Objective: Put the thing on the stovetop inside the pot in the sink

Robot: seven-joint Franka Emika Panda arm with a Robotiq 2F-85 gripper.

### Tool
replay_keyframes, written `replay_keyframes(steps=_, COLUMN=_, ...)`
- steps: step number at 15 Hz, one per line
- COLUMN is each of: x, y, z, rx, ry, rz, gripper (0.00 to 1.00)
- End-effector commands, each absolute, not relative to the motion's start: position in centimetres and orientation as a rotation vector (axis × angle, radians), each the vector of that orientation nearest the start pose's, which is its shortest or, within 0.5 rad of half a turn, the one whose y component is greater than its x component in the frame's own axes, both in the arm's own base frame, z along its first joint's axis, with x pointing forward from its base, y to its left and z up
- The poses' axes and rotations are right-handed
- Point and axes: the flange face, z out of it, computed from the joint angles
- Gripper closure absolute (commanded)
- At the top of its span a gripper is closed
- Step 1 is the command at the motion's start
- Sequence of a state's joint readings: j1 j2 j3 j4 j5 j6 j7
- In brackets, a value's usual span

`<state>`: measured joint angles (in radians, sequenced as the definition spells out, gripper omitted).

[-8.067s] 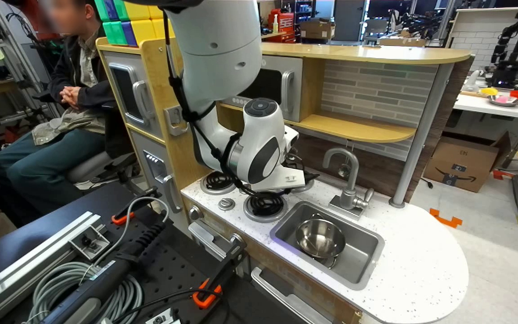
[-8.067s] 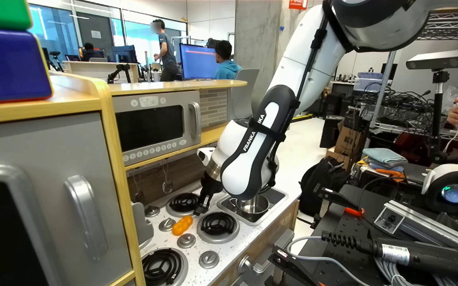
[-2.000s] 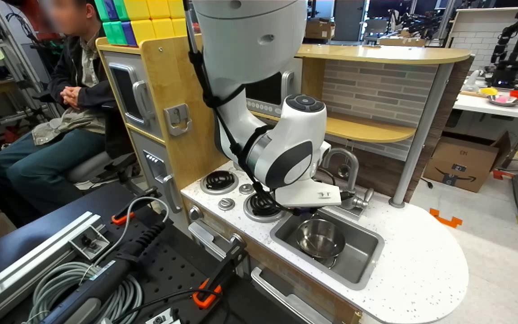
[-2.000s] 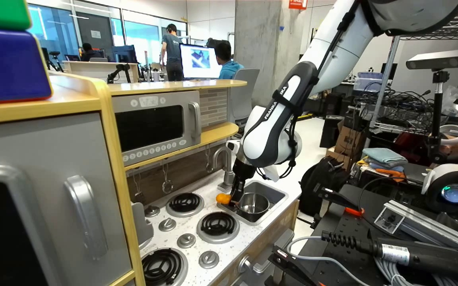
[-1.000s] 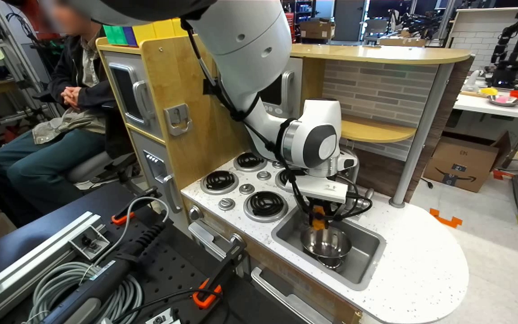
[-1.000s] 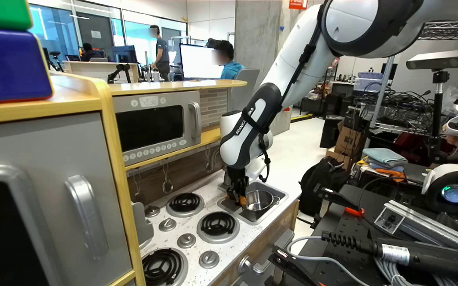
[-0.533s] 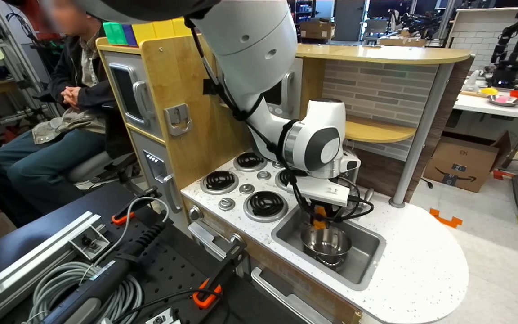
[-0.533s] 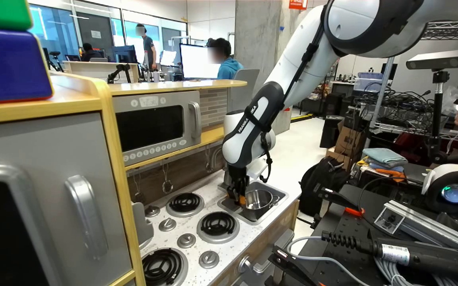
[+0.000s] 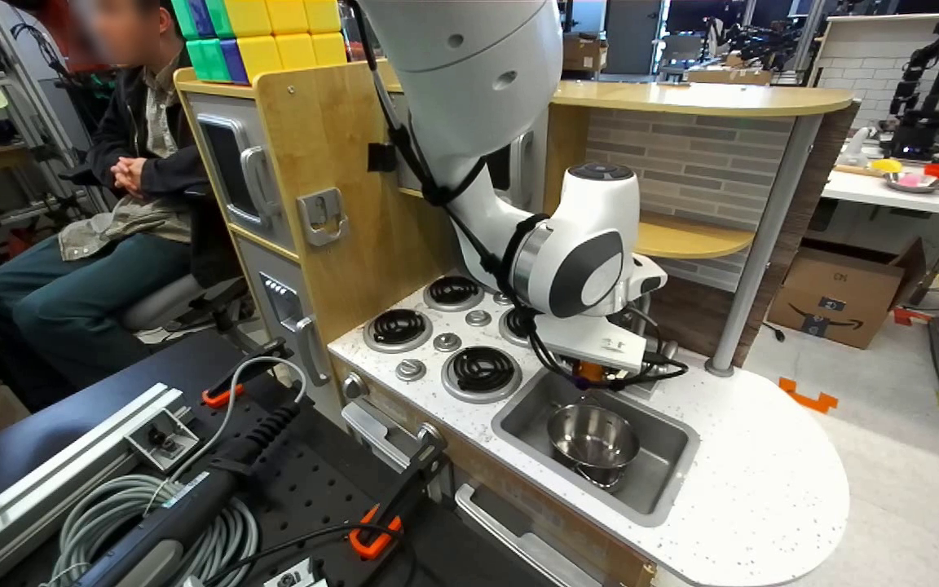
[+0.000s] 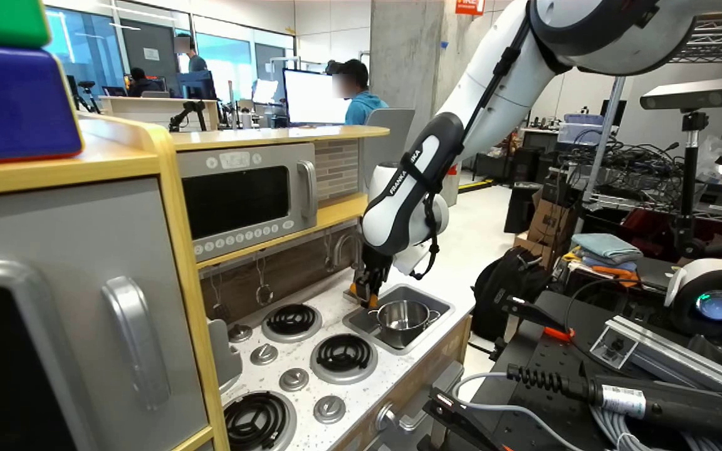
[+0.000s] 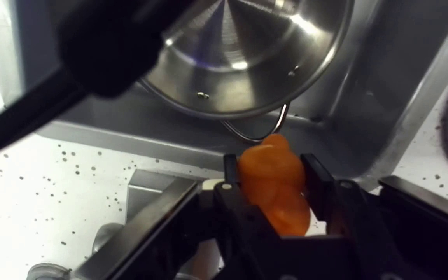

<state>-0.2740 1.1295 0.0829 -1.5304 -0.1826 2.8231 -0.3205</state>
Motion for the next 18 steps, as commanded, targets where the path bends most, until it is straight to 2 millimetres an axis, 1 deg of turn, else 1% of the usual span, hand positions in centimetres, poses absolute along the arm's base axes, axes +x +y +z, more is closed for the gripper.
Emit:
replay_keyframes(steps=1, x=64.4, y=-13.5, z=1.6, rx=-3.139, ry=-0.423, rz=-0.221, gripper=0.82)
replay_keyframes(steps=4, x=62.7, y=-14.7, z=2.1, rx=-3.174, ry=-0.435, rz=-0.169, gripper=0.82)
replay_keyframes(steps=6, x=61.9, y=-15.5, z=2.3, rx=-3.205, ry=-0.417, rz=-0.135, gripper=0.82)
replay_keyframes(steps=8, x=61.4, y=-16.2, z=2.1, rx=-3.245, ry=-0.418, rz=-0.072, gripper=0.82)
replay_keyframes(steps=10, x=60.9, y=-16.6, z=1.1, rx=-3.273, ry=-0.437, rz=0.056, gripper=0.82)
replay_keyframes(steps=11, x=60.8, y=-16.4, z=-0.3, rx=-3.273, ry=-0.452, rz=0.148, gripper=0.82)
replay_keyframes(steps=12, x=60.5, y=-16.0, z=-1.2, rx=-3.259, ry=-0.467, rz=0.229, gripper=0.82)
replay_keyframes(steps=13, x=60.4, y=-15.0, z=-2.3, rx=-3.239, ry=-0.489, rz=0.253, gripper=0.82)
replay_keyframes(steps=16, x=60.8, y=-13.7, z=-3.4, rx=-3.230, ry=-0.497, rz=0.255, gripper=0.82)
replay_keyframes(steps=18, x=61.4, y=-13.0, z=-4.0, rx=-3.237, ry=-0.494, rz=0.253, gripper=0.82)
